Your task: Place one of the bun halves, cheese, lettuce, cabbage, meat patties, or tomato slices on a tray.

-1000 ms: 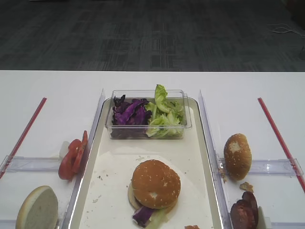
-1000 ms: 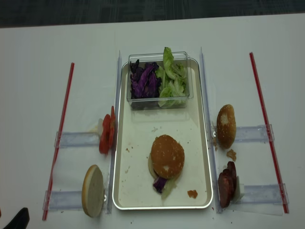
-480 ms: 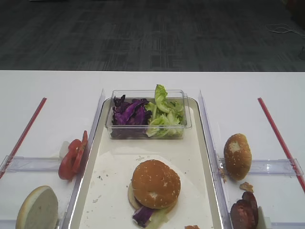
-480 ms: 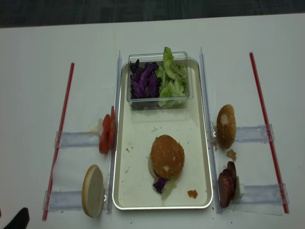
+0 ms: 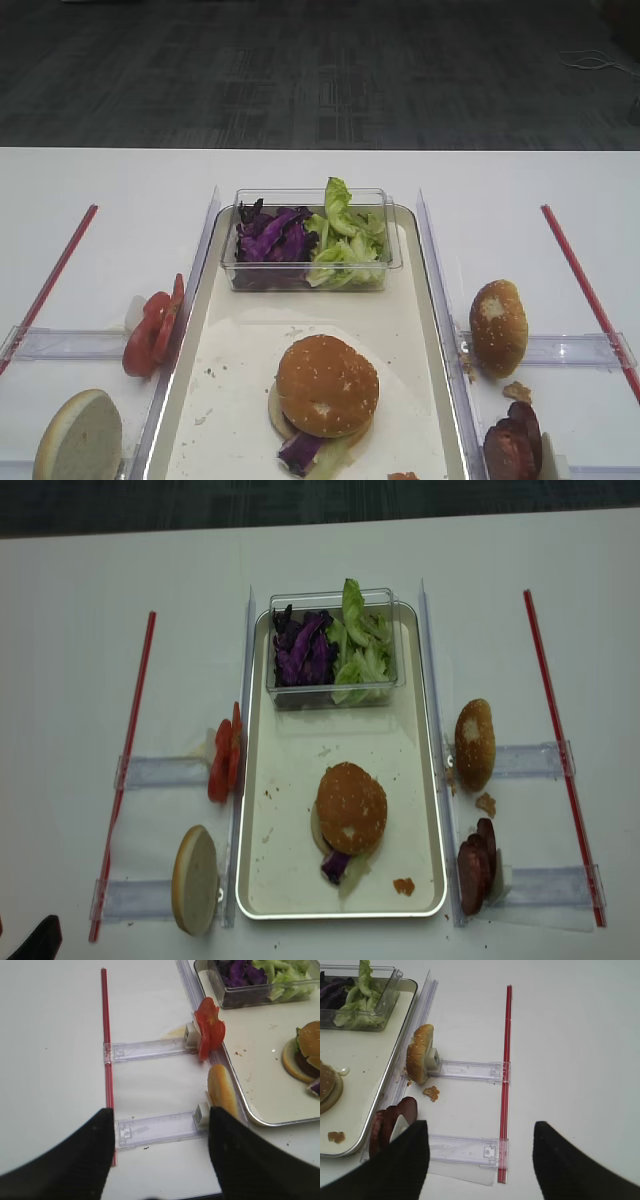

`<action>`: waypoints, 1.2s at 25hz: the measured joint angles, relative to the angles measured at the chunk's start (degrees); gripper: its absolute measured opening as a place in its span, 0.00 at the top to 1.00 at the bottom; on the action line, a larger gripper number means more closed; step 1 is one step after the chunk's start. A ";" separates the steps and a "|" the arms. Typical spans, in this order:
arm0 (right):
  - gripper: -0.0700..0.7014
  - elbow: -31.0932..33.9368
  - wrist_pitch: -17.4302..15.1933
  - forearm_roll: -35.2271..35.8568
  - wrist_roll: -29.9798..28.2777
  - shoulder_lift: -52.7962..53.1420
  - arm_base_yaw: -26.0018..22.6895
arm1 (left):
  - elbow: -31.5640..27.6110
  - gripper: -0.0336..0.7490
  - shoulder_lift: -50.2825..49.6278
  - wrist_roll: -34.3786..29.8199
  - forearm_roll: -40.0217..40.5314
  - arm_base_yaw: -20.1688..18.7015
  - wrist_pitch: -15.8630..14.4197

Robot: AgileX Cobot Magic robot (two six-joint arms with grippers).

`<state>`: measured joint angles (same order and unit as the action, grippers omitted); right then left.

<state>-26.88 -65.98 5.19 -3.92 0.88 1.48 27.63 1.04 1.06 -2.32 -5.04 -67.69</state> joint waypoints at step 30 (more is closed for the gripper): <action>0.30 0.00 0.00 0.00 -0.12 0.00 0.00 | 0.00 0.45 0.00 0.00 0.00 0.00 0.00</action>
<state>-26.88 -65.98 5.19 -4.04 0.88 1.48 27.63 1.04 1.06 -2.32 -5.04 -67.69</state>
